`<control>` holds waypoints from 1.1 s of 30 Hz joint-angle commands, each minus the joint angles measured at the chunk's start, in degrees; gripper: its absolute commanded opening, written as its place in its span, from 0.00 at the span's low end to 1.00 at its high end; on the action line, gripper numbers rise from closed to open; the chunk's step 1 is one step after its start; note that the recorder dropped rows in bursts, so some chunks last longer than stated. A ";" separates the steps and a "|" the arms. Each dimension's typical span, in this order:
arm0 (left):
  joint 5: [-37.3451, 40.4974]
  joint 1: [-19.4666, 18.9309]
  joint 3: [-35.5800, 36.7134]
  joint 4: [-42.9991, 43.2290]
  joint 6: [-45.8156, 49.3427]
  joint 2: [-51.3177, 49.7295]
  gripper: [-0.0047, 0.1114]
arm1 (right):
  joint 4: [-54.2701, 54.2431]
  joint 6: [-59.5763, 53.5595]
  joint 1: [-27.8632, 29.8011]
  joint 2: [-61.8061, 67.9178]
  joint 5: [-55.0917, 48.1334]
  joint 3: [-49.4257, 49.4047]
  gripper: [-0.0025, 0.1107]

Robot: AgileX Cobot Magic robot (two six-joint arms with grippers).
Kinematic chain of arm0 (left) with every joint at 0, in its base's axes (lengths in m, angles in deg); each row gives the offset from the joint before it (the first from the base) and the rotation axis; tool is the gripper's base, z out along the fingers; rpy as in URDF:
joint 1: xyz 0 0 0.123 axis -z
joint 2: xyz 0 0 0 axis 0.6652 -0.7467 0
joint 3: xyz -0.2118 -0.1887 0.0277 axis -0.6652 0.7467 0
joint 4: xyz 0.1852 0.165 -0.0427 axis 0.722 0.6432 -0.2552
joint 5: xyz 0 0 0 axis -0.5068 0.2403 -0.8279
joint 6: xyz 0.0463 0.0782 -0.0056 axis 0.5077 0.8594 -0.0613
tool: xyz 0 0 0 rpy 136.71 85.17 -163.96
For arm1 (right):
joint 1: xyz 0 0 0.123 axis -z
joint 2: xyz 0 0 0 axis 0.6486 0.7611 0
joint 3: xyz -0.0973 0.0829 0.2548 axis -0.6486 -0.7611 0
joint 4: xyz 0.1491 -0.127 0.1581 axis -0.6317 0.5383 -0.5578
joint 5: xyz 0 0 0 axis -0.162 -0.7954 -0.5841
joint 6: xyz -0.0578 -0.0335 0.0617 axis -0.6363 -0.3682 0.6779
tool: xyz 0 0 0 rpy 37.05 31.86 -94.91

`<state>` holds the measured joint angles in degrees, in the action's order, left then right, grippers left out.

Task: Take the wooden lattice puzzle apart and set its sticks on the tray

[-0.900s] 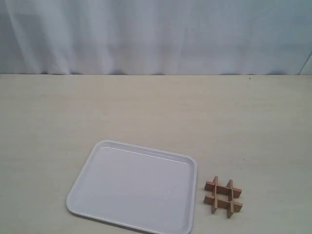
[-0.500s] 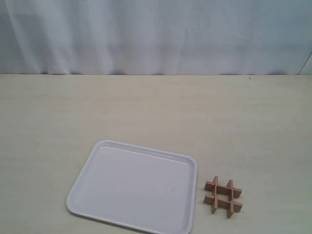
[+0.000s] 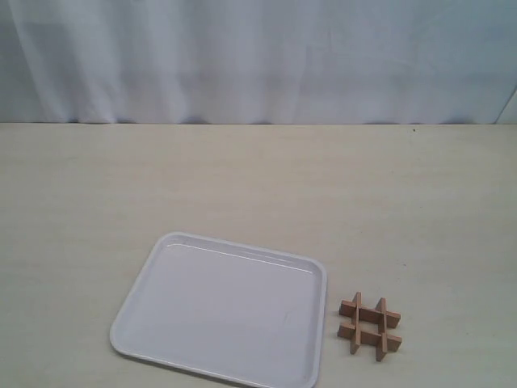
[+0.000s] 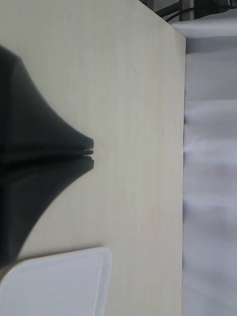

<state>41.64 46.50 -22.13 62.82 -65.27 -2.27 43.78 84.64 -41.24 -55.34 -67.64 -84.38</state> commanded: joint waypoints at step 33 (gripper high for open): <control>-0.53 -0.05 0.13 0.17 0.04 0.06 0.04 | 15.56 15.26 -0.05 43.07 -36.70 25.24 0.06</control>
<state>41.64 46.50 -22.13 62.82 -65.27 -2.27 60.86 99.38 -41.24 -14.05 -104.39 -59.68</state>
